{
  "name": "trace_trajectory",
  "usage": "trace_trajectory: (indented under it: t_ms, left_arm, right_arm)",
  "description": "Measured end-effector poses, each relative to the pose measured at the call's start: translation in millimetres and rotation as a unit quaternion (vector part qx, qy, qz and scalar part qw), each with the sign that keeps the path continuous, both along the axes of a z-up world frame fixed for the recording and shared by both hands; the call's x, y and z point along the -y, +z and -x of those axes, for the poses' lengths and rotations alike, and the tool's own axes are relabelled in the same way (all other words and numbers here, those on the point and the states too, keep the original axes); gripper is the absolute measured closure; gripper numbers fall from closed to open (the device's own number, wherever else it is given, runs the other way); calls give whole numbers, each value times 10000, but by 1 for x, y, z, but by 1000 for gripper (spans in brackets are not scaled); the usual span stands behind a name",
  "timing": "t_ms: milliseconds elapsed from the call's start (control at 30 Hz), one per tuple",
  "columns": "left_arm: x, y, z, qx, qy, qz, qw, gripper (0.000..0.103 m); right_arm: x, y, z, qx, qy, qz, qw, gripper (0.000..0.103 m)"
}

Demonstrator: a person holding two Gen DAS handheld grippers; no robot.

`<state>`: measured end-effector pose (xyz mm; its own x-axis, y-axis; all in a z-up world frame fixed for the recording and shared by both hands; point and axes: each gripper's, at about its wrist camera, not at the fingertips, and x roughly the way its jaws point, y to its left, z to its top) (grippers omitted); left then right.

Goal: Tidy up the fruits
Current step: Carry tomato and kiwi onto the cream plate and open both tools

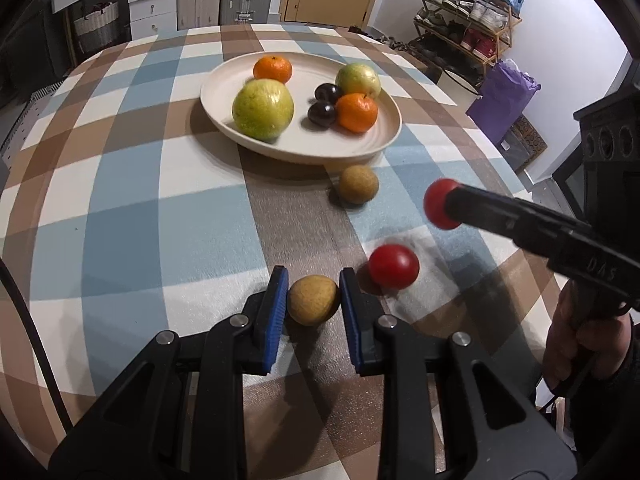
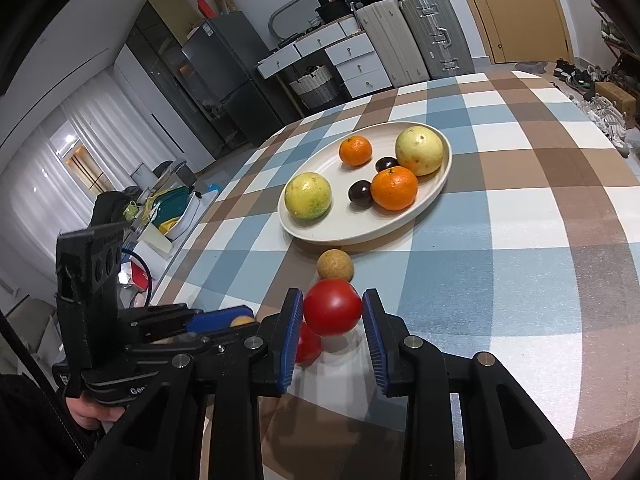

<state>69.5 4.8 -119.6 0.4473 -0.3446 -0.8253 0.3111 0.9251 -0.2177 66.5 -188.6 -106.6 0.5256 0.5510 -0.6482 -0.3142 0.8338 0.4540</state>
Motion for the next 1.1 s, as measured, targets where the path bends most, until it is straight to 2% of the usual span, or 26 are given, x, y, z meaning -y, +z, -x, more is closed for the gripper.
trace_trajectory:
  t_ms: [500, 1100]
  left_arm:
    - [-14, 32, -26, 225, 109, 152, 9996, 79]
    - [-3, 62, -103, 202, 55, 337, 9992, 79]
  right_arm:
    - [-13, 6, -19, 103, 205, -113, 9997, 72]
    - [-19, 20, -79, 130, 233, -371, 9990, 72]
